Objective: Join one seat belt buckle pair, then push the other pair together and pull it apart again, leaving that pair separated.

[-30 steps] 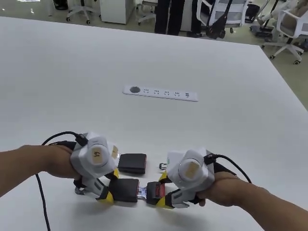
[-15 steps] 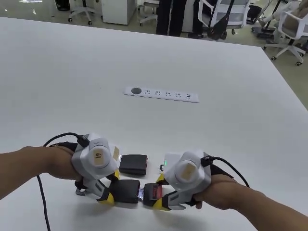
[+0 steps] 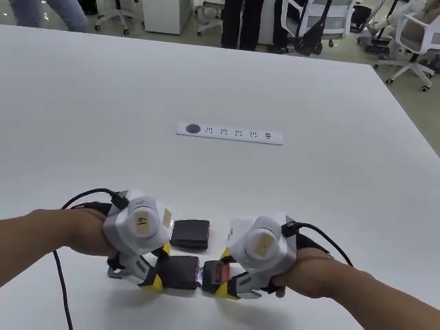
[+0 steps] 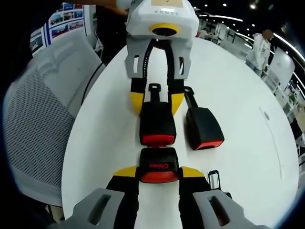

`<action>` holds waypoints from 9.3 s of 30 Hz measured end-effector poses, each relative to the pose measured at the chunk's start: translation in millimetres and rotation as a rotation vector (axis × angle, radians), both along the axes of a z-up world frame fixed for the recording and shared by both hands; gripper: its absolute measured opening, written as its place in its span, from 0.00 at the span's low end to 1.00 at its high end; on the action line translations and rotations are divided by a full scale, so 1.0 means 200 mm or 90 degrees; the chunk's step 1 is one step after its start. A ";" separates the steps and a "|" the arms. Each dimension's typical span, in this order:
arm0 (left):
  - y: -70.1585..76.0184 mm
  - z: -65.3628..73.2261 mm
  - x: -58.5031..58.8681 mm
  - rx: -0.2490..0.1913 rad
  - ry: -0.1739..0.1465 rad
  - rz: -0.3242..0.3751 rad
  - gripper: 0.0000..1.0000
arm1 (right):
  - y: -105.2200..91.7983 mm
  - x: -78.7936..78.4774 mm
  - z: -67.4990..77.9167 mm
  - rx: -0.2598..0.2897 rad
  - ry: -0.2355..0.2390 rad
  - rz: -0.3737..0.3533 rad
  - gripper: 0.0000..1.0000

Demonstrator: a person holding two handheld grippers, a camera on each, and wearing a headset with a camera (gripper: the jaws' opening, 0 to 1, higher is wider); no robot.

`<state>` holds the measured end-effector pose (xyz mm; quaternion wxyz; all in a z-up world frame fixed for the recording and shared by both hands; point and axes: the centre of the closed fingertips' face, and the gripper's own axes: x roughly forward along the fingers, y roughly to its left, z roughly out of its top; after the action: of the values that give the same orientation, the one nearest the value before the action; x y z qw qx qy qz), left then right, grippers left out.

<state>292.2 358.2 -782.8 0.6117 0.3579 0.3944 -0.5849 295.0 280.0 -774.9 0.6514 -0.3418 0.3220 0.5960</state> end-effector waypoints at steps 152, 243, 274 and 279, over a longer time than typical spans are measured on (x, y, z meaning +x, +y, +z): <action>-0.04 0.01 0.40 0.018 -0.047 0.023 0.31 | -0.43 0.39 -0.03 -0.038 -0.015 -0.019 0.30; -0.05 0.00 0.38 0.025 -0.015 0.041 0.30 | -0.14 0.38 -0.02 -0.021 -0.007 0.002 0.27; -0.05 -0.01 0.39 0.025 -0.023 0.017 0.29 | -0.07 0.38 -0.02 -0.033 -0.010 0.007 0.26; -0.05 -0.01 0.39 0.030 -0.022 0.012 0.29 | -0.07 0.38 -0.04 -0.033 -0.011 0.005 0.26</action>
<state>370.5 349.0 -785.1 0.6151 0.3790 0.4007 -0.5634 370.1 265.9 -782.0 0.6427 -0.3648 0.3305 0.5870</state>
